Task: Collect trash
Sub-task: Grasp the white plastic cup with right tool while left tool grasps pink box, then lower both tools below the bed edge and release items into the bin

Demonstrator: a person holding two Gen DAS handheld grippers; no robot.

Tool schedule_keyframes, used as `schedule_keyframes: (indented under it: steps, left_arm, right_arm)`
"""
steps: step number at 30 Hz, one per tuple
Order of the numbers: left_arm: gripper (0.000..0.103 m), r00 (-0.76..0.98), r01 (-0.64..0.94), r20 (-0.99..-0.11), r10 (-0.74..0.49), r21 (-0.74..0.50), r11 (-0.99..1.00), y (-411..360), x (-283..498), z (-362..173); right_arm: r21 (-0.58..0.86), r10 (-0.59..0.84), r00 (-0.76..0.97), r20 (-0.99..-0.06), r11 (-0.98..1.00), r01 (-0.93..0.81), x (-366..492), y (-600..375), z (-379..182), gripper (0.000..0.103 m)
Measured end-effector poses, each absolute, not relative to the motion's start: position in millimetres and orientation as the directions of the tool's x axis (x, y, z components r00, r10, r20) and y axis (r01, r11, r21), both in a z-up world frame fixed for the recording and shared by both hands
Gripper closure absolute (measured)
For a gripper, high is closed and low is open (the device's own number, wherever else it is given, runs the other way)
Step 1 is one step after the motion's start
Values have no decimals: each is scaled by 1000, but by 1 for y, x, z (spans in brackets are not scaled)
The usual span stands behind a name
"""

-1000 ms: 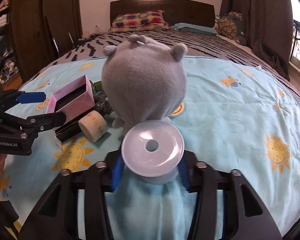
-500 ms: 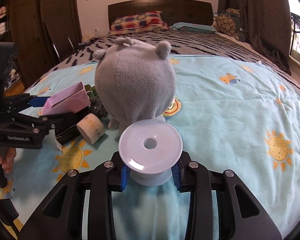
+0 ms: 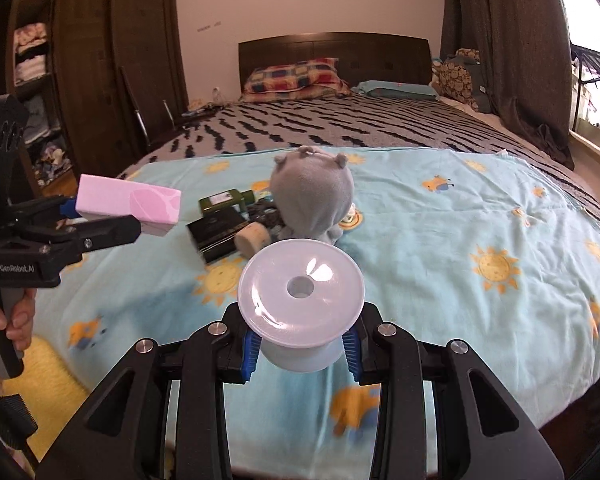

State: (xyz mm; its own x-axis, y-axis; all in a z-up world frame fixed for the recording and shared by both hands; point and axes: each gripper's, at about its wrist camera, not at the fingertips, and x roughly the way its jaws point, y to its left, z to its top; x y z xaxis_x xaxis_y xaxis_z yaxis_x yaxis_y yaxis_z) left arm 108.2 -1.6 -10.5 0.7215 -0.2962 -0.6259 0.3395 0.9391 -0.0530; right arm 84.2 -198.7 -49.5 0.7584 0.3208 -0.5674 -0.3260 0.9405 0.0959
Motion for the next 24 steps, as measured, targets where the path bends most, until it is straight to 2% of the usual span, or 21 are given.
schedule_keyframes:
  steps: [11, 16, 24]
  left_arm:
    - [22, 687, 385, -628, -365, -111, 916, -28, -2, -46]
    - [22, 601, 389, -702, -382, -161, 907, -36, -25, -88]
    - [22, 432, 332, -812, -393, -262, 906, -43, -20, -161]
  right_arm:
    - [193, 348, 697, -627, 936, -294, 2, -227, -80, 68]
    - [201, 314, 659, -683, 949, -243, -25, -235, -110, 68]
    - [234, 304, 549, -779, 953, -195, -34, -235, -166, 68]
